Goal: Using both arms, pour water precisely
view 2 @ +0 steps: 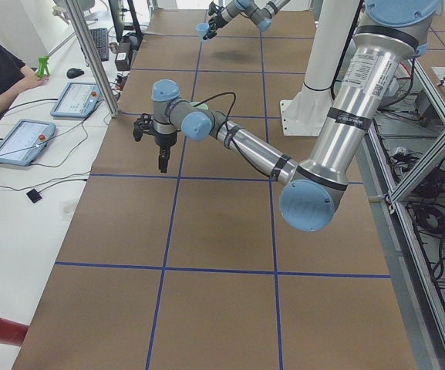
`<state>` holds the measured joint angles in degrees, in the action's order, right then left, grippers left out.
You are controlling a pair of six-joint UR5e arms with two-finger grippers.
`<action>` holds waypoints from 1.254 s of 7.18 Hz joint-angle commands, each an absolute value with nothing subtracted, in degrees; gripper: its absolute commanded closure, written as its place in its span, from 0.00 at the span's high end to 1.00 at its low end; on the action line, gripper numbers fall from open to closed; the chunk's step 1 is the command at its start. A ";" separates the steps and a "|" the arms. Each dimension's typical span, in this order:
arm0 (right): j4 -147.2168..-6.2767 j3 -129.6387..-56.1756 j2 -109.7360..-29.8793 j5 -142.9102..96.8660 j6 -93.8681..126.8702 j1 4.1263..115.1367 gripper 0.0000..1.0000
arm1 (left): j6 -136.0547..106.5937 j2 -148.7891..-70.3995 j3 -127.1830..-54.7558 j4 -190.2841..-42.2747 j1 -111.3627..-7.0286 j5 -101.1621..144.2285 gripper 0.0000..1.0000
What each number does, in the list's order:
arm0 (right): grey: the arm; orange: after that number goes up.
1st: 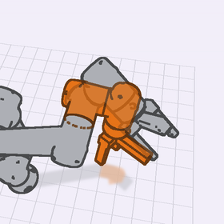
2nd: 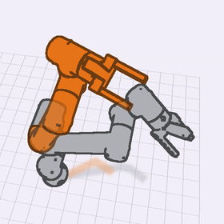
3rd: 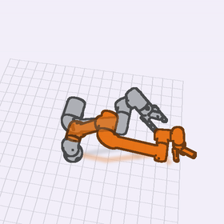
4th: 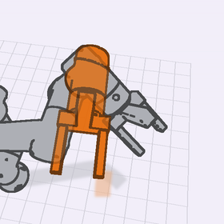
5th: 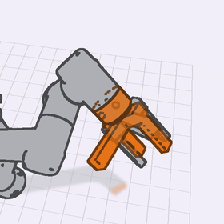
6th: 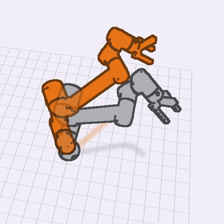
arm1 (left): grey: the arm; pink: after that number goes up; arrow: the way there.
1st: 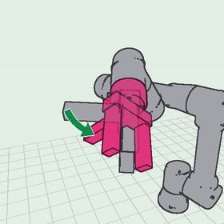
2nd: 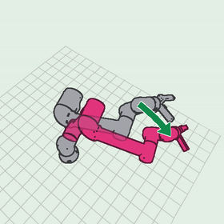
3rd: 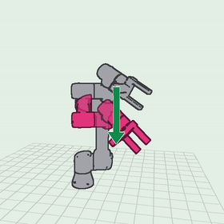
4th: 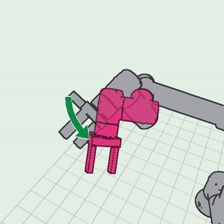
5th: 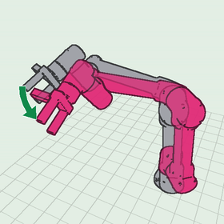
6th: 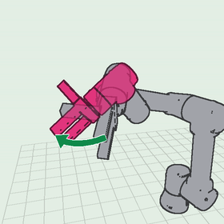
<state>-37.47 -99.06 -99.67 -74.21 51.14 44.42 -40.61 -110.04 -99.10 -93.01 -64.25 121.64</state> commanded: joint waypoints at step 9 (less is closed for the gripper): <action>-32.96 -95.44 -101.77 -73.65 51.15 39.29 1.00 | -40.61 -109.86 -99.75 -92.90 -64.34 121.55 1.00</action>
